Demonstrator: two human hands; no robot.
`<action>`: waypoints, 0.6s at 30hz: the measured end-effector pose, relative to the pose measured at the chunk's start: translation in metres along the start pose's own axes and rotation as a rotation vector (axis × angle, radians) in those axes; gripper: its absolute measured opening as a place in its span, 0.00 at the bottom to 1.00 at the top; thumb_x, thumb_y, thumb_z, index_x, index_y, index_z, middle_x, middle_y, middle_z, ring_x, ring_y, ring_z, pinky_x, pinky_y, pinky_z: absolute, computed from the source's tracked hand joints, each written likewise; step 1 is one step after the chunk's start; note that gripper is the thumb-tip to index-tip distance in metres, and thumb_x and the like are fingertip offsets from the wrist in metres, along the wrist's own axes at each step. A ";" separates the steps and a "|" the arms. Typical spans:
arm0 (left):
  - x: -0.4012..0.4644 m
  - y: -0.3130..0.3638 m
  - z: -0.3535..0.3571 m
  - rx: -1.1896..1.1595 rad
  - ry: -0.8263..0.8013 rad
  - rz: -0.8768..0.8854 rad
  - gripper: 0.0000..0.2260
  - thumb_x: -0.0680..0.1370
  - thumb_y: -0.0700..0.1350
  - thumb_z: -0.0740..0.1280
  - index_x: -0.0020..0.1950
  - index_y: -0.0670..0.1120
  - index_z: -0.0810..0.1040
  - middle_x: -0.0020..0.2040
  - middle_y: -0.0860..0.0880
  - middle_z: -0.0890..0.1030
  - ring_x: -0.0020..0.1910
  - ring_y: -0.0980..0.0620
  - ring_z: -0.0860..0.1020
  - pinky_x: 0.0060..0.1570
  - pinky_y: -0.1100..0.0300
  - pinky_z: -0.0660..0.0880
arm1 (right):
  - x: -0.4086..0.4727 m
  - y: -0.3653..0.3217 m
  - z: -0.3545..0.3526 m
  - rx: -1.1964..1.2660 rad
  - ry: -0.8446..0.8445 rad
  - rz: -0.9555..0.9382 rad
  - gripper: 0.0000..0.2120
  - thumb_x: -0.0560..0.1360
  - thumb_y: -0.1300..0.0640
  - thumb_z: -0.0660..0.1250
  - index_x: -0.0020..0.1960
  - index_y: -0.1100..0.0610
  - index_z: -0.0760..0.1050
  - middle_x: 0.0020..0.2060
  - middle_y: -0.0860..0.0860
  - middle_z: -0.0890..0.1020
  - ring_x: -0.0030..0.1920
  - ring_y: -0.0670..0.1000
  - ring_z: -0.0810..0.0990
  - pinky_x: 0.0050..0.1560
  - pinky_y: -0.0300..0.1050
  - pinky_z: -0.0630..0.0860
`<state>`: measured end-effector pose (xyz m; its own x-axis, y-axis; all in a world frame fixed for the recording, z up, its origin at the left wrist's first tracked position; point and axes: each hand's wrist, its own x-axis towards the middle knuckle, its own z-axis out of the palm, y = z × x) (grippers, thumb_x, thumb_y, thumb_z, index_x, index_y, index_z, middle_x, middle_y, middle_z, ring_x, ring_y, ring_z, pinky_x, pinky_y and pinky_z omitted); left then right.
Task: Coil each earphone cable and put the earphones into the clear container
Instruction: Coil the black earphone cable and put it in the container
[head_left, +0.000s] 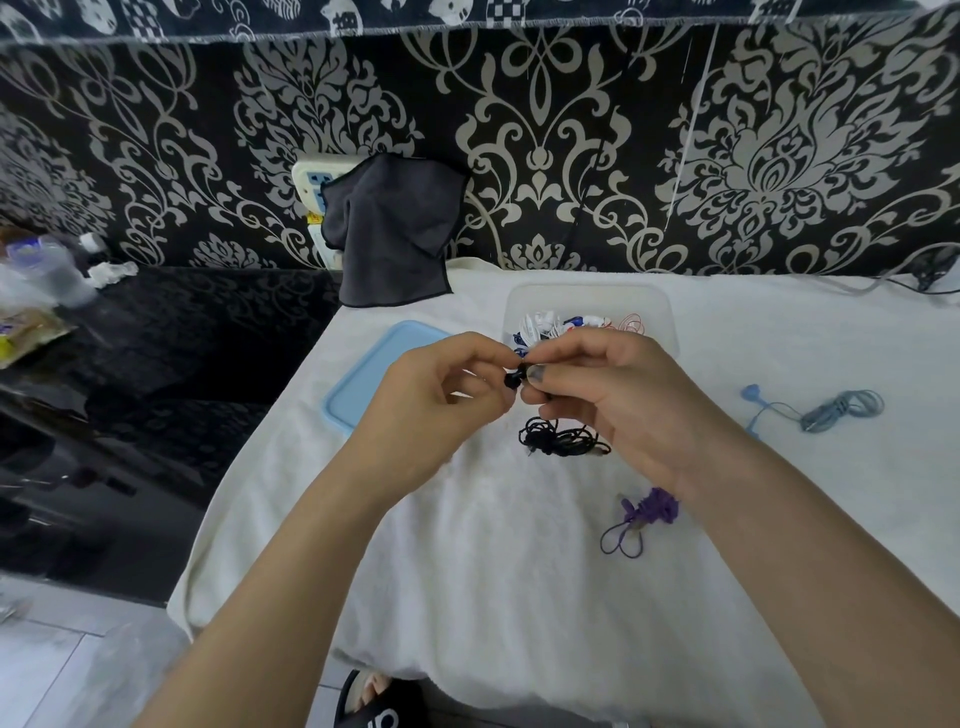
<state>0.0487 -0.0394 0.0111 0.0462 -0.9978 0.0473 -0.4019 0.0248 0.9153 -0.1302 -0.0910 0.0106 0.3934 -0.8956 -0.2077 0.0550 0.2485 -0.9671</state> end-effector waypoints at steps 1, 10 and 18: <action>0.000 0.000 0.000 0.002 0.003 0.013 0.11 0.77 0.35 0.70 0.52 0.50 0.84 0.44 0.47 0.84 0.47 0.39 0.82 0.45 0.33 0.78 | 0.000 -0.001 0.000 0.018 -0.011 0.007 0.05 0.76 0.69 0.69 0.49 0.63 0.82 0.42 0.59 0.87 0.43 0.52 0.86 0.41 0.38 0.80; -0.002 -0.003 -0.001 0.110 0.019 0.194 0.10 0.77 0.36 0.72 0.54 0.48 0.85 0.45 0.53 0.85 0.46 0.51 0.84 0.52 0.57 0.80 | -0.002 -0.008 -0.004 0.068 -0.045 0.067 0.05 0.75 0.70 0.69 0.48 0.64 0.82 0.41 0.58 0.86 0.41 0.50 0.86 0.38 0.37 0.80; -0.002 0.001 -0.001 -0.051 -0.044 0.194 0.09 0.76 0.32 0.72 0.54 0.43 0.84 0.48 0.53 0.86 0.48 0.51 0.85 0.54 0.62 0.79 | -0.004 -0.016 -0.010 0.100 -0.109 0.150 0.06 0.75 0.69 0.68 0.50 0.65 0.82 0.41 0.58 0.86 0.40 0.48 0.85 0.37 0.35 0.80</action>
<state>0.0490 -0.0371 0.0128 -0.0682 -0.9756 0.2085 -0.3525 0.2191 0.9098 -0.1423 -0.0947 0.0251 0.5010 -0.8016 -0.3263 0.0766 0.4166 -0.9058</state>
